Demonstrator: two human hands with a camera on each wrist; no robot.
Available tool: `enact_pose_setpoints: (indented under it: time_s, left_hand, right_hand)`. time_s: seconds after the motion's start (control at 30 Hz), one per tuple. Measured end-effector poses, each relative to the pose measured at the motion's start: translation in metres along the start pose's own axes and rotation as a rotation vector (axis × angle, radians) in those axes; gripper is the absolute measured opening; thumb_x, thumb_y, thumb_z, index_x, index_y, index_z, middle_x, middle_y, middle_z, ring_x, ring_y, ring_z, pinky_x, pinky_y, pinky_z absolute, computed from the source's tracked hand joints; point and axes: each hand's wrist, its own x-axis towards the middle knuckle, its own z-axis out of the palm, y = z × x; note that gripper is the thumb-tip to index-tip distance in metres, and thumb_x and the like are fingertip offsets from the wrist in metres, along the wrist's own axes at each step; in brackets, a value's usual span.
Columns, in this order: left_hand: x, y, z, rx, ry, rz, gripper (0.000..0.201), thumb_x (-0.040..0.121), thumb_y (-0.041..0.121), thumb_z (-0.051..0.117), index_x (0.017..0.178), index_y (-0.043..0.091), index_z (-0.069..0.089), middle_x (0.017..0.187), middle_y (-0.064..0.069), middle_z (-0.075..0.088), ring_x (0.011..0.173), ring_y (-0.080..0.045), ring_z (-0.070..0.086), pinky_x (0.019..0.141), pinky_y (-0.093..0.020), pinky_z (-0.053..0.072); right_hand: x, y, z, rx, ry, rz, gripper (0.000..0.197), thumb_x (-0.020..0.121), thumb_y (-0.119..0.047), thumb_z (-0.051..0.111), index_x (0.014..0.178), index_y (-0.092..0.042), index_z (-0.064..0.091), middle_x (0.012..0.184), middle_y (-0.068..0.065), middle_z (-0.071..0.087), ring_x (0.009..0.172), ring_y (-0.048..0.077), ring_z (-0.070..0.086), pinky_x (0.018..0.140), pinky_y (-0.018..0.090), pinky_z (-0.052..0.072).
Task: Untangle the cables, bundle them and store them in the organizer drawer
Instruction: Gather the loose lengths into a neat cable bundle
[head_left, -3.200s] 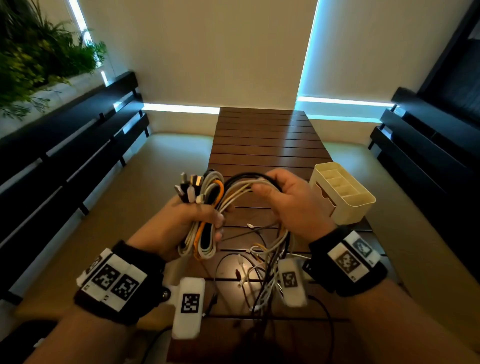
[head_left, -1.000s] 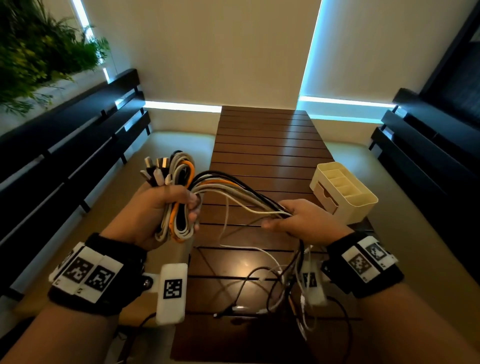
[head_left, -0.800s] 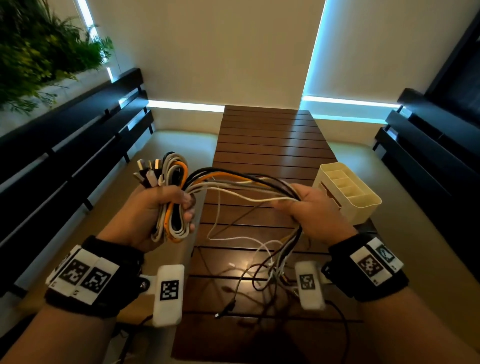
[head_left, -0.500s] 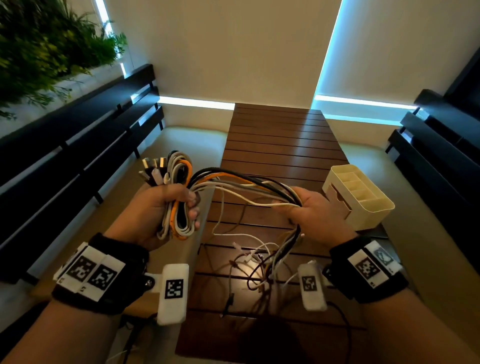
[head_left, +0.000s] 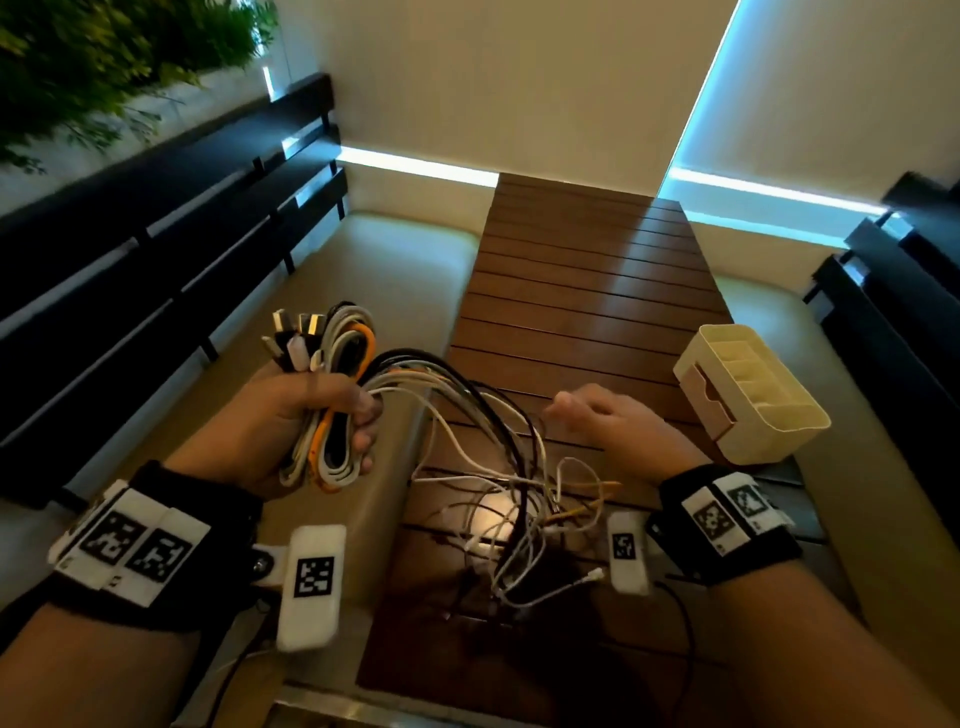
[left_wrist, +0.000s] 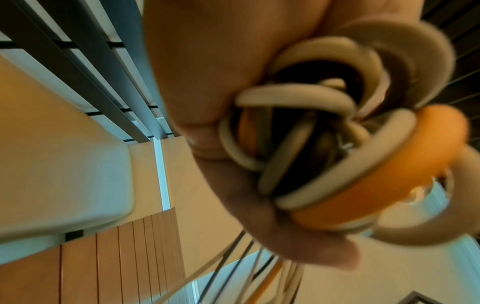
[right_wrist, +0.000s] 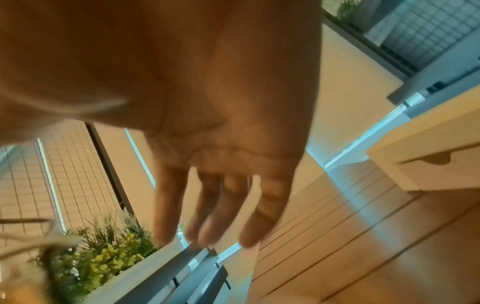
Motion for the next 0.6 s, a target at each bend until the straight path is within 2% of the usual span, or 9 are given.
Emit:
enact_pose_setpoints:
  time_s: [0.07,0.1,0.17,0.23,0.3,0.47,0.57,0.6]
  left_hand:
    - [-0.002,-0.002,-0.012,-0.014,0.007,-0.009,0.048,0.044,0.021,0.088,0.067,0.008,0.049,0.058,-0.01,0.045,0.048,-0.022,0.05,0.05,-0.035,0.053]
    - [-0.003,-0.003,-0.019,-0.01,0.015,-0.02,0.05,0.044,0.022,0.09,0.069,0.007,0.05,0.058,-0.011,0.045,0.049,-0.022,0.05,0.05,-0.036,0.053]
    - [-0.004,-0.01,-0.031,0.029,0.031,-0.061,0.045,0.047,0.016,0.086,0.073,0.004,0.051,0.058,-0.014,0.046,0.048,-0.024,0.051,0.049,-0.037,0.052]
    - [-0.006,-0.018,-0.038,0.067,0.024,-0.094,0.026,0.054,0.011,0.077,0.069,0.005,0.057,0.057,-0.018,0.046,0.048,-0.026,0.051,0.05,-0.038,0.052]
    - [-0.007,-0.028,-0.042,0.073,0.017,-0.105,0.015,0.056,0.011,0.074,0.065,0.01,0.061,0.057,-0.018,0.047,0.048,-0.027,0.052,0.051,-0.038,0.052]
    - [-0.004,-0.053,-0.059,-0.004,0.097,-0.122,0.018,0.056,0.01,0.074,0.068,0.009,0.06,0.059,-0.017,0.048,0.049,-0.027,0.053,0.051,-0.038,0.052]
    - [-0.003,-0.068,-0.066,-0.029,0.164,-0.159,0.02,0.057,0.008,0.073,0.067,0.006,0.057,0.059,-0.017,0.05,0.049,-0.026,0.054,0.052,-0.037,0.052]
    - [-0.003,-0.073,-0.068,-0.041,0.179,-0.172,0.02,0.058,0.006,0.072,0.068,0.005,0.055,0.059,-0.017,0.05,0.048,-0.026,0.054,0.051,-0.036,0.052]
  right_hand:
    - [0.01,-0.007,0.004,0.061,0.181,-0.028,0.047,0.086,-0.067,0.05,0.102,-0.027,0.068,0.101,-0.011,0.062,0.094,0.005,0.058,0.078,0.024,0.043]
    - [0.016,-0.011,0.009,0.087,0.223,-0.054,0.035,0.09,-0.057,0.057,0.097,-0.025,0.068,0.097,-0.009,0.063,0.091,0.005,0.059,0.075,0.024,0.043]
    - [0.03,-0.02,0.026,0.076,0.229,-0.113,0.016,0.093,-0.039,0.064,0.091,-0.024,0.069,0.093,-0.009,0.065,0.087,0.004,0.06,0.074,0.022,0.044]
    - [0.045,-0.029,0.05,0.036,0.148,-0.154,0.008,0.095,-0.03,0.064,0.092,-0.025,0.069,0.096,-0.01,0.065,0.089,0.002,0.06,0.076,0.019,0.045]
    - [0.064,-0.035,0.077,-0.028,0.041,-0.168,0.008,0.096,-0.027,0.063,0.098,-0.024,0.07,0.1,-0.011,0.065,0.092,0.004,0.059,0.078,0.018,0.047]
    - [0.109,-0.014,0.13,-0.168,-0.126,-0.01,0.004,0.094,-0.025,0.066,0.094,-0.023,0.07,0.095,-0.002,0.068,0.091,0.018,0.064,0.077,0.026,0.05]
    - [0.122,0.017,0.151,-0.185,-0.164,0.162,0.022,0.097,-0.019,0.057,0.11,-0.012,0.072,0.115,0.016,0.069,0.11,0.033,0.063,0.098,0.043,0.05]
    - [0.125,0.026,0.157,-0.202,-0.168,0.177,0.024,0.097,-0.019,0.056,0.112,-0.01,0.072,0.115,0.017,0.069,0.113,0.035,0.062,0.1,0.046,0.049]
